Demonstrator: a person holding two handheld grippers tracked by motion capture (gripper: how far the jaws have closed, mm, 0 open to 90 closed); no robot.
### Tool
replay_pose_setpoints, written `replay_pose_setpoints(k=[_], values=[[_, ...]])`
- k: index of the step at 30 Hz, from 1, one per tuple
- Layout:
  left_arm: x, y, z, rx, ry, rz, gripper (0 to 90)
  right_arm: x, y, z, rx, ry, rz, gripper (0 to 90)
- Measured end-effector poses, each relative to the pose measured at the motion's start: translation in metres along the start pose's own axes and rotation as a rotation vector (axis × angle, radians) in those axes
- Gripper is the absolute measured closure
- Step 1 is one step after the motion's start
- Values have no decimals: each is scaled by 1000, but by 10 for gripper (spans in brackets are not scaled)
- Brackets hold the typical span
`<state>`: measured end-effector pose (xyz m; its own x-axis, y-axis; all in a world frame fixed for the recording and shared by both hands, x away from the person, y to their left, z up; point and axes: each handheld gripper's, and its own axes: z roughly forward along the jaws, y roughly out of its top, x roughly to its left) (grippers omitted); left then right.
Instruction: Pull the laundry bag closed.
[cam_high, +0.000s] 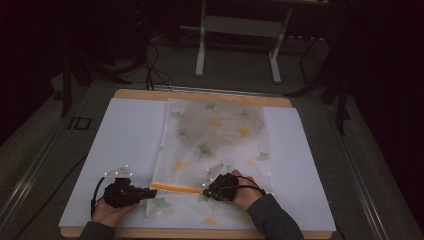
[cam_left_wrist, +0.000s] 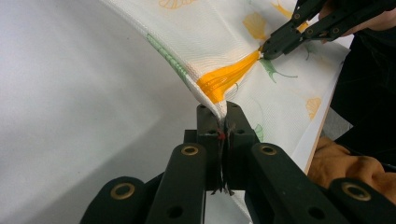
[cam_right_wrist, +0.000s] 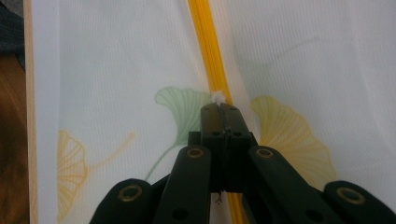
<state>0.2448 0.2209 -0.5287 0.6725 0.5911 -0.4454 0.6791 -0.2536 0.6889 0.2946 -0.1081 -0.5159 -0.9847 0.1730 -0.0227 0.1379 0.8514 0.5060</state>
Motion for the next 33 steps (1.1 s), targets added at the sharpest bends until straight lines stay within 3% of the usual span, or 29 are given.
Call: replay_pose_setpoints(k=[33], values=[[0,-1,-1,-6,1,-3,878,-6,-25,-17,35,-15,41,900]])
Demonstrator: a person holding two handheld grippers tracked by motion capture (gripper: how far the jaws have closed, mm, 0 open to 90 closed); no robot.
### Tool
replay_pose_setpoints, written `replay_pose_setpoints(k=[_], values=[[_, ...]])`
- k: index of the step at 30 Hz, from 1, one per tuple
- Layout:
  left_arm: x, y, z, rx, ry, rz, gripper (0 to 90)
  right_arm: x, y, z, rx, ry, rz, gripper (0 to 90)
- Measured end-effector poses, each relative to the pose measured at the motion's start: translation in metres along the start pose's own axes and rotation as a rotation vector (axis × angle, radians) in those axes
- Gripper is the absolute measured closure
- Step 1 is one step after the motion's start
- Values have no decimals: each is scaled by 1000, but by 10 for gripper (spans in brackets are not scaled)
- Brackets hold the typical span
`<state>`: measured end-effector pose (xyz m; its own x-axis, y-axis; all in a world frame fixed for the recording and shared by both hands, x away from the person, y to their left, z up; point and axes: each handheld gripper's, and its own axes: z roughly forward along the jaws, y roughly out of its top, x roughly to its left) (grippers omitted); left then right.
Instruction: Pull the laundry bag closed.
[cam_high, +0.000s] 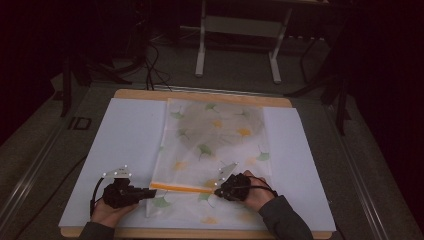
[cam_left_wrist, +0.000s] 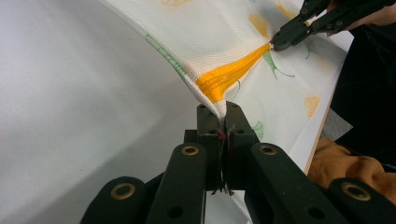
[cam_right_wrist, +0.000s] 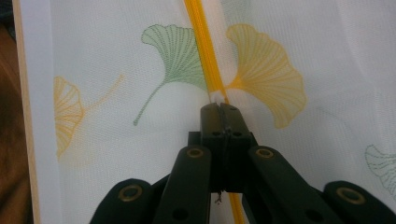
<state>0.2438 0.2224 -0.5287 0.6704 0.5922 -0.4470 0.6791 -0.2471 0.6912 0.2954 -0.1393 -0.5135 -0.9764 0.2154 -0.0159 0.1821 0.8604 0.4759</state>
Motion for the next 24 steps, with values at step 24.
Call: replay_pose_setpoints(k=[24], values=[[0,0,0,0,2,0,879,-5,-14,-9,15,-5,24,900]])
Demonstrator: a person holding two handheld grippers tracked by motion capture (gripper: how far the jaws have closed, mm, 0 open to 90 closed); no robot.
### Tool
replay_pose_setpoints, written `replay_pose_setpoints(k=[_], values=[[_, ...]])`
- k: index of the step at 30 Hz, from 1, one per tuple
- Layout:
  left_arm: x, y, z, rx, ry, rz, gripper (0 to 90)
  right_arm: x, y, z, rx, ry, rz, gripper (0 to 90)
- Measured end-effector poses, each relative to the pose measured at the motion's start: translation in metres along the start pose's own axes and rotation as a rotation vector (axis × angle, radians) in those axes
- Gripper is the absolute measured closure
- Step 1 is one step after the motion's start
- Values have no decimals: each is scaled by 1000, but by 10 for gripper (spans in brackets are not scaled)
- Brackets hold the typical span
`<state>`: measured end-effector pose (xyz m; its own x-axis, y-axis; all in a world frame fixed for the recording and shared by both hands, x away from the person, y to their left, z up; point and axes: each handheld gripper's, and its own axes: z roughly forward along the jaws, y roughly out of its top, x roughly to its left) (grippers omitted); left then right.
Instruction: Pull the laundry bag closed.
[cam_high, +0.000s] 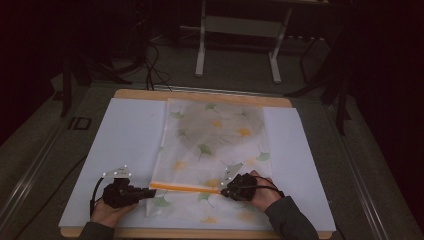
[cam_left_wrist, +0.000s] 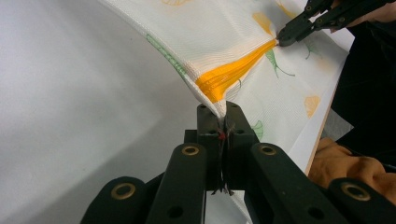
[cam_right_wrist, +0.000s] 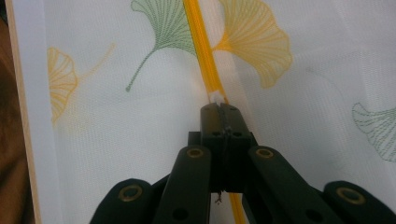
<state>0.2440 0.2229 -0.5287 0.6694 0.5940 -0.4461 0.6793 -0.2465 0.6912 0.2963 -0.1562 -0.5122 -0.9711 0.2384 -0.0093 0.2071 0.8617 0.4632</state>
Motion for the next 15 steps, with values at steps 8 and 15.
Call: replay_pose_setpoints(k=[8,15], values=[[0,0,0,1,1,2,880,-1,-1,0,-4,-1,-1,900],[0,0,0,-1,1,2,880,-1,-5,-4,10,-5,9,900]])
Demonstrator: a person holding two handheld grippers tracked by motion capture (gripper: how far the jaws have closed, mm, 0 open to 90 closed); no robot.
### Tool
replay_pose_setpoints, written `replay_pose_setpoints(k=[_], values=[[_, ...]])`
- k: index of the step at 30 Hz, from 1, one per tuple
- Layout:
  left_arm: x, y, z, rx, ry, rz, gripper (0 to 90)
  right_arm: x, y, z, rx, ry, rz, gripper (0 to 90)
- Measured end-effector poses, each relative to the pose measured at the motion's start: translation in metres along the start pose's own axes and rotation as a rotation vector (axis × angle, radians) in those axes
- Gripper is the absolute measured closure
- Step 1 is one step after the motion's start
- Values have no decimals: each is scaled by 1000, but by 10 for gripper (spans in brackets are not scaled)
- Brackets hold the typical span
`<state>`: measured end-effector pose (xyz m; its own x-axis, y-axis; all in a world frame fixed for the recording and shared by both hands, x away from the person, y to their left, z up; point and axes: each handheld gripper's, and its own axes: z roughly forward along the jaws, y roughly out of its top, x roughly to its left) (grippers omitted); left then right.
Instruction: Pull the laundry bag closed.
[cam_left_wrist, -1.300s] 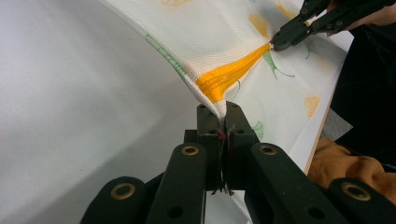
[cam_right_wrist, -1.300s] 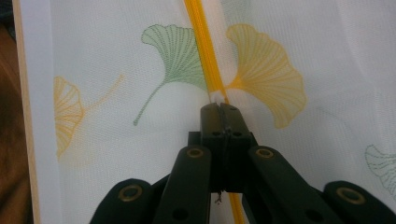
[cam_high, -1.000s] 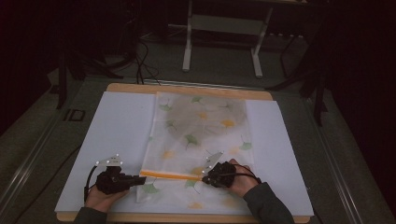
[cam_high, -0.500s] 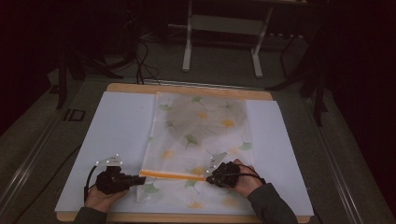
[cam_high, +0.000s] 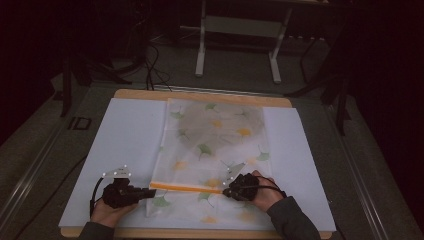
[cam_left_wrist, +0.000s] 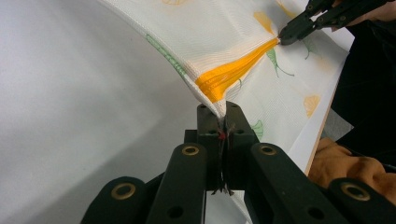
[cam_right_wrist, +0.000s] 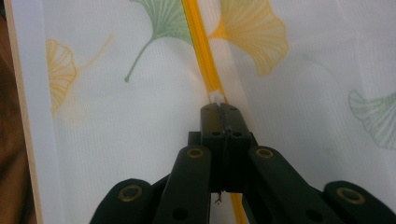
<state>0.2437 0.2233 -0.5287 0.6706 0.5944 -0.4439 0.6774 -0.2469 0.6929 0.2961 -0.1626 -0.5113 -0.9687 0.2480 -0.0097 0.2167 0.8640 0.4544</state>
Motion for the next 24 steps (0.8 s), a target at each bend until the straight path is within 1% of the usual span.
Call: replay_pose_setpoints(k=[4,12,17,19,24], values=[[0,0,0,1,0,0,880,-1,-4,-2,-1,-5,6,900],[0,0,0,2,0,2,880,-2,-12,-8,19,-13,13,900],[0,0,0,1,1,1,880,-3,-17,-11,18,-14,30,900],[0,0,0,2,-1,2,880,-3,-19,-11,15,-14,31,900],[-1,0,1,5,-2,6,880,-3,-21,-13,28,-13,28,900]])
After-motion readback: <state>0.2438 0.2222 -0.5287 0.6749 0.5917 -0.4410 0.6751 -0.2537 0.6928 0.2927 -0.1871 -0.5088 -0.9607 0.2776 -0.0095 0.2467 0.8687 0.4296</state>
